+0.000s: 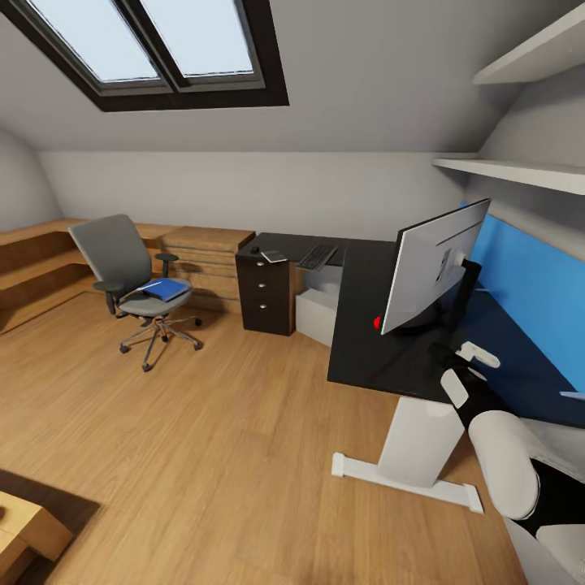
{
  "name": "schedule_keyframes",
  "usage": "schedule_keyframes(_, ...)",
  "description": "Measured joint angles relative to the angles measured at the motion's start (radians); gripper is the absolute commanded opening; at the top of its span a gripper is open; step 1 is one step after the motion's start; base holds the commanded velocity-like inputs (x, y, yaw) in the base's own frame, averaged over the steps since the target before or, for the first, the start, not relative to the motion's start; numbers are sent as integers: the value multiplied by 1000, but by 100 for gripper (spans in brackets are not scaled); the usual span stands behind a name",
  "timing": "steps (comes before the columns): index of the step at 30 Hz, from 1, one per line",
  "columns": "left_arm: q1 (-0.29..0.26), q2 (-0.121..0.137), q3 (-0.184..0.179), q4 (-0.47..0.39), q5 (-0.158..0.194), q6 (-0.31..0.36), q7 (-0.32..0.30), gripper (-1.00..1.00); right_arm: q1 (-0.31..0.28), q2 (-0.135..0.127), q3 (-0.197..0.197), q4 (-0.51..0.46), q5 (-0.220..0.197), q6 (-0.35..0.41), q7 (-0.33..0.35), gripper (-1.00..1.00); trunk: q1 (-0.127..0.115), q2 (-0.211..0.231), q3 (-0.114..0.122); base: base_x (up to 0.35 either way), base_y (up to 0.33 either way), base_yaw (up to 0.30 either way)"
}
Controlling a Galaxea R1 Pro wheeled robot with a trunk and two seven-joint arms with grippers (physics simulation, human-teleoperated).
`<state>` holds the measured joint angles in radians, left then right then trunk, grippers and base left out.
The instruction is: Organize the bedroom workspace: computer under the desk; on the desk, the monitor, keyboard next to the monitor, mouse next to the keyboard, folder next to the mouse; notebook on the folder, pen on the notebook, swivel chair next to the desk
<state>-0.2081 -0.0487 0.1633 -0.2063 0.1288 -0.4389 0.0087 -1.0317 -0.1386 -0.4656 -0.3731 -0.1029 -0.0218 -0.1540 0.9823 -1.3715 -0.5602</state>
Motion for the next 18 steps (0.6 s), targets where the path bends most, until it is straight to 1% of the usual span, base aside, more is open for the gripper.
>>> schedule_keyframes(8,0,1,0,0,0,0,0,100,3,31,0,-9,-1,0,1,100,0,0,0,0,0,0)
schedule_keyframes(10,0,1,0,0,0,0,0,100,4,42,0,-9,2,0,2,100,0,0,0,0,0,0)
schedule_keyframes(13,0,1,0,0,0,0,0,100,11,50,0,-8,2,-1,3,100,0,0,0,0,0,0)
schedule_keyframes(18,0,1,0,0,0,0,1,100,24,53,0,-11,5,-2,4,100,0,0,0,0,0,0)
